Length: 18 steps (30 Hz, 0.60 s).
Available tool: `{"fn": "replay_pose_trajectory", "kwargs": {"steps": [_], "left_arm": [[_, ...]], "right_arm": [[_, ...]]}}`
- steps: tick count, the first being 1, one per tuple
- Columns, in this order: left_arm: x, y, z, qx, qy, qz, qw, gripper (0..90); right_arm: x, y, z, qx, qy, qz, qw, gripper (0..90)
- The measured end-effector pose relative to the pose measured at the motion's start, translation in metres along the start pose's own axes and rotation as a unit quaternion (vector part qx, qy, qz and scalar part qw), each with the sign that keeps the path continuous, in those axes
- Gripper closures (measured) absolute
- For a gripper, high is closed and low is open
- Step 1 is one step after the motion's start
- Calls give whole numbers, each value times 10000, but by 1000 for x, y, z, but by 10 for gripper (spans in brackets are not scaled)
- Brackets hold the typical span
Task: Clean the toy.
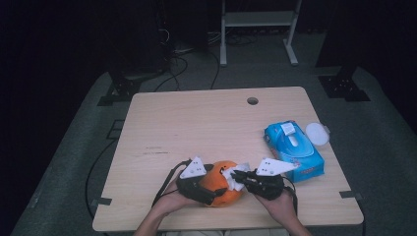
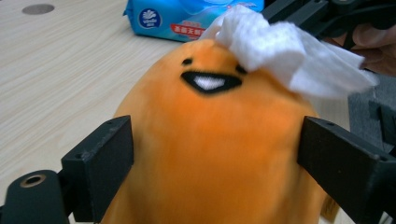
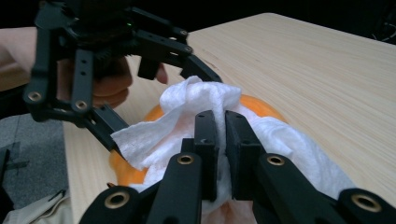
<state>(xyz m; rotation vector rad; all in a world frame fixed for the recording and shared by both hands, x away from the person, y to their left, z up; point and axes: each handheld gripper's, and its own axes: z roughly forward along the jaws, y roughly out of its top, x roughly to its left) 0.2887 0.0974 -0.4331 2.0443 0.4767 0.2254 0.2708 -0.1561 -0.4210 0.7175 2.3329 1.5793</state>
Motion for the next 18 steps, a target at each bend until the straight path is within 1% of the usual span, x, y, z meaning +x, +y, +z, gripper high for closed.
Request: {"fn": "replay_pose_trajectory", "kwargs": {"steps": [2,4,5,7,8,10,12,13,17,18], "left_arm": [[0,-1,1,5,2,4,10000,125],[1,-3,3,26,32,54,10000,201],[0,-4,6,-1,30,10,10000,211],[1,-4,10,-10,55,16,10000,234],[0,-4,12,20,85,33,10000,253],[-1,-2,13,69,129,17,9999,325],[-3,0,13,118,218,88,9997,412],[-4,1,13,119,261,118,9995,441],[-12,4,13,94,438,323,9985,509],[-13,6,13,69,447,313,9985,519]], "right_arm": [[0,1,0,20,16,-14,10000,829],[-5,0,-1,13,13,77,10000,829],[-7,-1,-2,20,-1,113,9999,828],[-12,-1,-4,63,-56,207,9998,829],[-13,-2,-4,89,-89,208,9997,829],[-15,-1,-5,145,-157,219,9995,828],[-17,-1,-8,137,-172,228,9995,828],[-17,-1,-10,145,-170,248,9994,827],[-20,-1,-17,133,-158,251,9995,827],[-21,-1,-19,108,-163,268,9994,827]]}}
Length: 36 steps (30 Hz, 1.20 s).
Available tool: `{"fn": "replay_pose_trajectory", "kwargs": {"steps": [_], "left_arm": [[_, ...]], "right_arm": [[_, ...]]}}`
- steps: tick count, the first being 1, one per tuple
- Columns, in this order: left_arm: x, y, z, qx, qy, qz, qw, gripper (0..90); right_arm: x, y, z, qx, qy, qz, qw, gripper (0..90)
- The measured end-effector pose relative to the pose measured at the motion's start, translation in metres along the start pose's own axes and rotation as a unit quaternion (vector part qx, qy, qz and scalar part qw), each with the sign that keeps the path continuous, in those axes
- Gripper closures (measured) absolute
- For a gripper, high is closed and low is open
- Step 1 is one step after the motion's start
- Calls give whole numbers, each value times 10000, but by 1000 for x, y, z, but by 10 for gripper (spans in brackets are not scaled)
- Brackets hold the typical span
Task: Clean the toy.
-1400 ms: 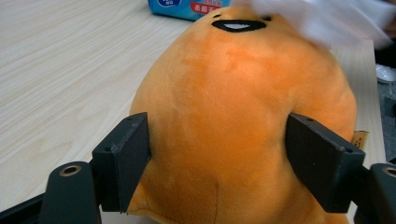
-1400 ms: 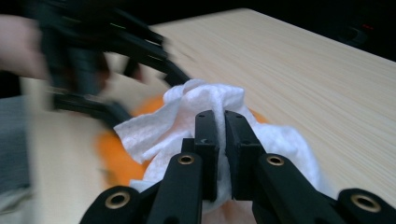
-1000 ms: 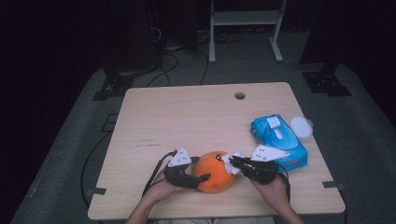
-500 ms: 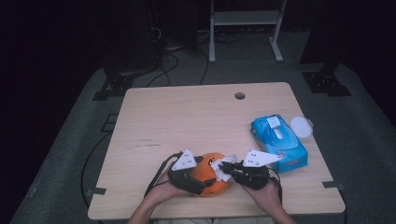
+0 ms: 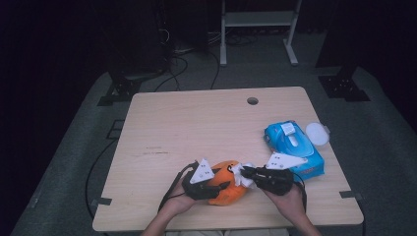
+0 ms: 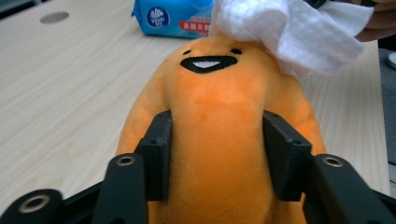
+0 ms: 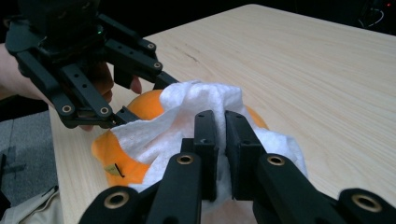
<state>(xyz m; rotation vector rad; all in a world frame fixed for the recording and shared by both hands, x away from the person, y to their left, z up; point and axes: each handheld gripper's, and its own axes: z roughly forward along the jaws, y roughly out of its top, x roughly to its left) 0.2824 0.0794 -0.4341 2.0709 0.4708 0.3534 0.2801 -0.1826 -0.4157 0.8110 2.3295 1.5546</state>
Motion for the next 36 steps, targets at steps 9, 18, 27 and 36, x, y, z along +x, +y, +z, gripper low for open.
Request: {"fn": "replay_pose_trajectory", "kwargs": {"steps": [9,18,27,36], "left_arm": [[4,9,-3,-93,199,25,9998,572],[34,25,4,-50,568,-98,9983,568],[65,38,14,12,943,-154,9954,561],[81,25,30,114,1009,-491,9936,531]], "right_arm": [[-11,-7,-23,104,-117,24,9999,824],[-29,-31,-33,525,-333,101,9980,820],[-41,-45,-27,814,-237,205,9962,771],[-45,-52,-20,959,-206,382,9944,675]]}}
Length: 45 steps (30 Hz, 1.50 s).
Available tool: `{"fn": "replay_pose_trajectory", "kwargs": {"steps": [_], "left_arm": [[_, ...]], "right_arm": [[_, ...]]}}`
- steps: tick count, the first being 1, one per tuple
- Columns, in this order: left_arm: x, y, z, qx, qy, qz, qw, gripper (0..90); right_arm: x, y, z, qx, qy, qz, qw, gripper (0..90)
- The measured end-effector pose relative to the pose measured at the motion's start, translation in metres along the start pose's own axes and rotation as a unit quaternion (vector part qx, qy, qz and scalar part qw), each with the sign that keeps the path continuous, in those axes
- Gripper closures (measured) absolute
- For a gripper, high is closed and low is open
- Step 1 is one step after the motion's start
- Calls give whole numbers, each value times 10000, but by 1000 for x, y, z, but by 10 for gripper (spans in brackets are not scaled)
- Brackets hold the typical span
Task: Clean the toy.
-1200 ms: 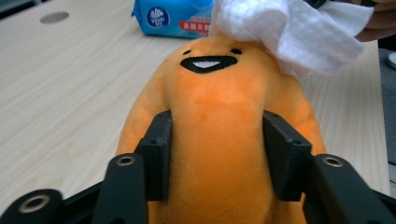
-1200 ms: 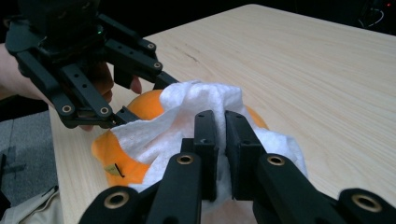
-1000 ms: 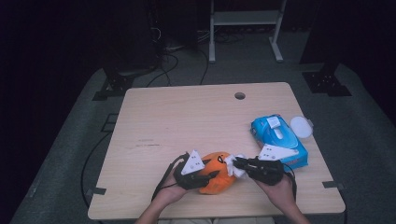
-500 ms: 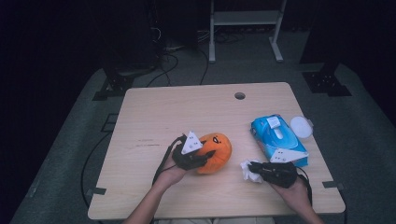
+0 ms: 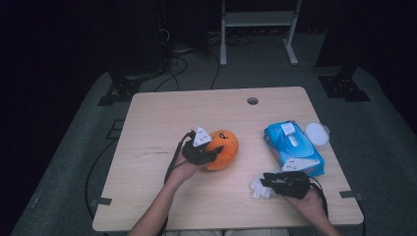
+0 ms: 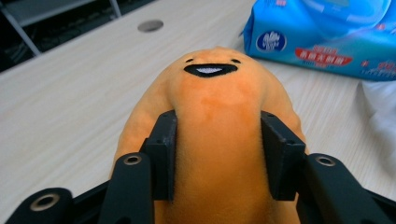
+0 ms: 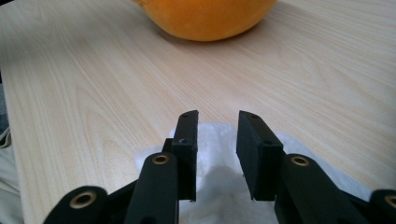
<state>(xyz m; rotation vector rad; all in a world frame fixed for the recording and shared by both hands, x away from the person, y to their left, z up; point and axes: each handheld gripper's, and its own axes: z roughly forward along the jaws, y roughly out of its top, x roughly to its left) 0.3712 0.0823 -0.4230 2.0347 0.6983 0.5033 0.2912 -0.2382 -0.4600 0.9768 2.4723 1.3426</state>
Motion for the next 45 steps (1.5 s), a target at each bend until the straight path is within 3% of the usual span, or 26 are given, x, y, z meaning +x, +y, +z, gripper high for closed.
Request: {"fn": "replay_pose_trajectory", "kwargs": {"steps": [6,9,13,20,26,45], "left_arm": [[1,3,-5,-12,-113,-41,9999,429],[2,9,-11,-231,-241,-152,9993,392],[0,17,-21,-343,-328,-83,9988,336],[1,16,-35,-383,-287,-229,9986,210],[0,7,-46,-350,-290,-201,9988,180],[13,-19,-77,-386,-126,-484,9980,153]], "right_arm": [[1,2,-3,-160,86,42,9998,630],[2,3,-6,-272,126,31,9995,617],[3,5,-10,-388,135,22,9992,593],[3,9,-19,-616,62,54,9981,541],[3,12,-23,-734,11,57,9973,513],[0,13,-21,-634,-88,146,9978,429]]}}
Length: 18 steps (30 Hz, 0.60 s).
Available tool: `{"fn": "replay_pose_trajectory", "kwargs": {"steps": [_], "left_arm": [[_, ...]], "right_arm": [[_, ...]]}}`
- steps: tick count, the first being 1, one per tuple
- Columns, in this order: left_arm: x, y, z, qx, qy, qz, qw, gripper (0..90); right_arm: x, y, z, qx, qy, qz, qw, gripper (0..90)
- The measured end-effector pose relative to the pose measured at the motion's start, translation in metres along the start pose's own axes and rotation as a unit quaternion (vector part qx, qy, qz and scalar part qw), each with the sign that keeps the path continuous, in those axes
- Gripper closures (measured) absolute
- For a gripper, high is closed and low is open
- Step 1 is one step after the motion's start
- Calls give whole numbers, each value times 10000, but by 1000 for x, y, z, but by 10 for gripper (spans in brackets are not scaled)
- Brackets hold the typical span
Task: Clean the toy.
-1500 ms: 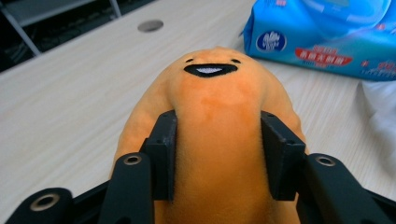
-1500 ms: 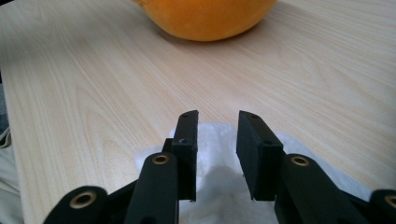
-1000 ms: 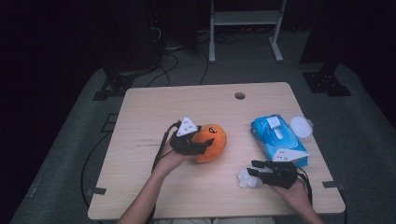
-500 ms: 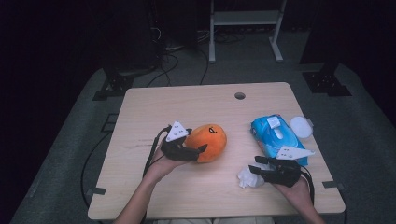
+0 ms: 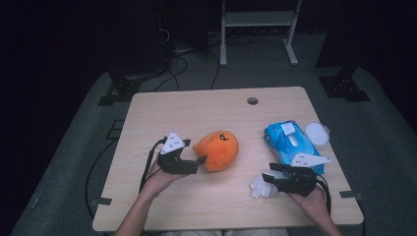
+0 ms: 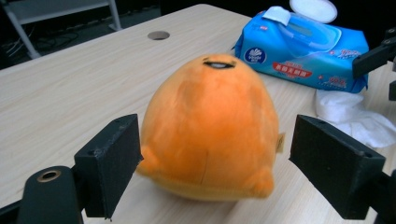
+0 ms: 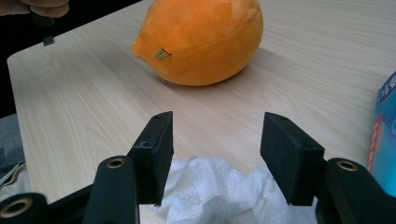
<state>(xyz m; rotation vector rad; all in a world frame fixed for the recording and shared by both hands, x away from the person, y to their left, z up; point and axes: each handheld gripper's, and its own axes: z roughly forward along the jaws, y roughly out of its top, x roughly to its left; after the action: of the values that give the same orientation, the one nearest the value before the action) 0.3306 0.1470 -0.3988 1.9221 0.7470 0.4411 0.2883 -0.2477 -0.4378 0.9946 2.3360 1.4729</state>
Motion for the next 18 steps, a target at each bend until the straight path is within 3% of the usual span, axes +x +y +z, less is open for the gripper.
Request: {"fn": "replay_pose_trajectory", "kwargs": {"steps": [3,18], "left_arm": [[2,-7,-5,-22,27,-107,9999,153],[4,-21,-21,35,198,-120,9997,145]], "right_arm": [[0,0,0,39,-11,25,10000,423],[-2,-1,-1,54,-51,31,10000,405]]}}
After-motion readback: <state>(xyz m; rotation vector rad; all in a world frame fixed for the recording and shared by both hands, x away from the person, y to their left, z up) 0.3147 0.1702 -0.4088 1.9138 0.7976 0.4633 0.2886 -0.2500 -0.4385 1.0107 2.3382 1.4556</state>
